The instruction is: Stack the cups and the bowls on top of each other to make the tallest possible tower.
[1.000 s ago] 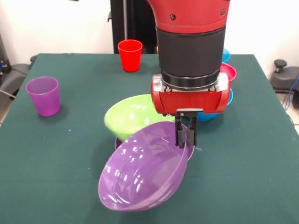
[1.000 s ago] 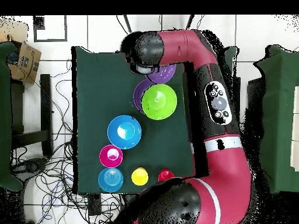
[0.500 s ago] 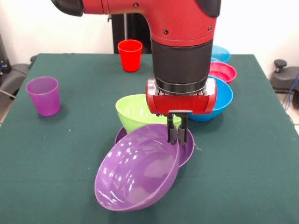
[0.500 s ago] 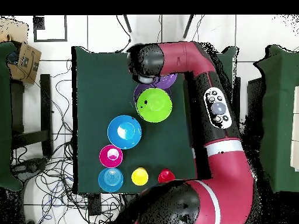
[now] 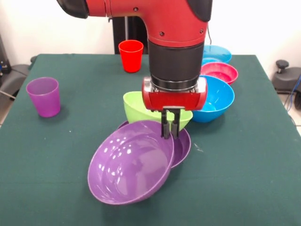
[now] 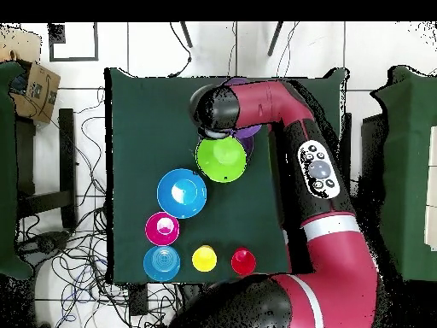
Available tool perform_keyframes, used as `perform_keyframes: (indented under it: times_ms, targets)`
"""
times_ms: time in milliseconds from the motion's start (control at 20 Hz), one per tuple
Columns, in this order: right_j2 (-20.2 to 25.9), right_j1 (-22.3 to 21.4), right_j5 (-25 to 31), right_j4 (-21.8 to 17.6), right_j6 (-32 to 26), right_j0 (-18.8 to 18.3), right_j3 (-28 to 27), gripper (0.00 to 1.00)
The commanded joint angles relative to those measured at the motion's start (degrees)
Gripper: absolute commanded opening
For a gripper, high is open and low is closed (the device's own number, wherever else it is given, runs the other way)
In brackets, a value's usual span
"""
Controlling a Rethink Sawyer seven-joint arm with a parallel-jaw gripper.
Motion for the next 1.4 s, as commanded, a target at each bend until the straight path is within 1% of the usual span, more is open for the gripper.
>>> perform_keyframes:
  times_ms: [50, 200, 550, 700, 800, 850, 1250, 1400]
  targets:
    - [-4.8, -3.0, -1.6, 1.6, 9.0, 1.9, 6.5, 0.0]
    - [-5.0, -4.3, 0.7, 3.2, 8.2, 2.4, 5.8, 0.0]
    - [-7.0, -11.2, 7.1, 6.6, 7.7, 4.2, 5.7, 0.0]
    - [-7.9, -12.8, 10.4, 8.4, 7.4, 5.4, 3.8, 0.0]
    - [-8.2, -13.3, 13.2, 9.6, 6.4, 6.0, 1.3, 0.0]
    - [-8.0, -13.5, 16.4, 10.0, 5.2, 6.3, -2.0, 0.0]
    - [-6.1, -9.9, 26.9, 11.2, 1.6, 6.5, -16.2, 0.0]
    - [-5.2, -8.4, 32.6, 11.1, 0.2, 6.5, -21.9, 0.0]
